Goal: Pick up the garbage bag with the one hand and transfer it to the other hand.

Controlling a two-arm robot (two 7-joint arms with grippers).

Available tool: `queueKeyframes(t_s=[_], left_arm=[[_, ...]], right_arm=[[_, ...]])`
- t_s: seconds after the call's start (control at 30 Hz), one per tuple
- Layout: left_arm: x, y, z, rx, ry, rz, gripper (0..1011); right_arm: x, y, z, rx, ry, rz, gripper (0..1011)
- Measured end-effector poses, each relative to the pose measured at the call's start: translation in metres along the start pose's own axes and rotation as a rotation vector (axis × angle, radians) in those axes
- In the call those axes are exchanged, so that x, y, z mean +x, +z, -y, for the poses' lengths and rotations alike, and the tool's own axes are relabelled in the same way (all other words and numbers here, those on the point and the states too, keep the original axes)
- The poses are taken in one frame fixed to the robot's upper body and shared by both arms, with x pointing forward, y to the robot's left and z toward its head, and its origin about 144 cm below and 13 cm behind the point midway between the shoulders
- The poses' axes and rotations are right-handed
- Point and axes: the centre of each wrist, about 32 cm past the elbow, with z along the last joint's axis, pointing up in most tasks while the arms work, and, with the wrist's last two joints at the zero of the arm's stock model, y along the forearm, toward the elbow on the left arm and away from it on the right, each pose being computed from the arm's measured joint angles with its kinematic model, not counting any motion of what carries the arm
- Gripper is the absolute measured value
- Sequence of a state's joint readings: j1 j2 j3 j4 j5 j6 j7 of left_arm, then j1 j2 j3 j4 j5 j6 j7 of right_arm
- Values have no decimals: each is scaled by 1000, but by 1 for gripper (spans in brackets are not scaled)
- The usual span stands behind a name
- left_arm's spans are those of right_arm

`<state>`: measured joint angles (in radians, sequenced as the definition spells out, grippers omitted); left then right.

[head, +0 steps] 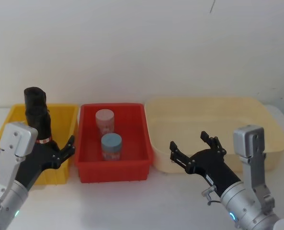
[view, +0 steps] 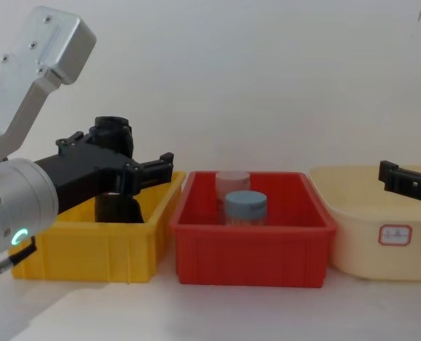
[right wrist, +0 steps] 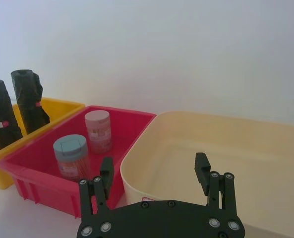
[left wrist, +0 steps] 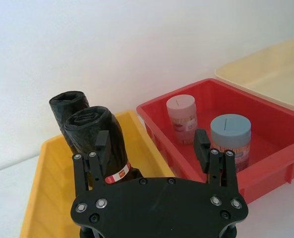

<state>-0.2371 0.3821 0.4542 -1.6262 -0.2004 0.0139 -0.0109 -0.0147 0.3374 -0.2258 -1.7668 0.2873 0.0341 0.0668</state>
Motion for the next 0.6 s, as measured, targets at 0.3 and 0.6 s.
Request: queueKeyframes(t_s=[0.3, 0.6], left_arm=[[0, 0, 0, 0, 0, 0, 1002], [0, 0, 0, 0, 0, 0, 1001]], right_arm=[[0, 0, 0, 0, 0, 0, 1004], [0, 0, 0, 0, 0, 0, 1004]])
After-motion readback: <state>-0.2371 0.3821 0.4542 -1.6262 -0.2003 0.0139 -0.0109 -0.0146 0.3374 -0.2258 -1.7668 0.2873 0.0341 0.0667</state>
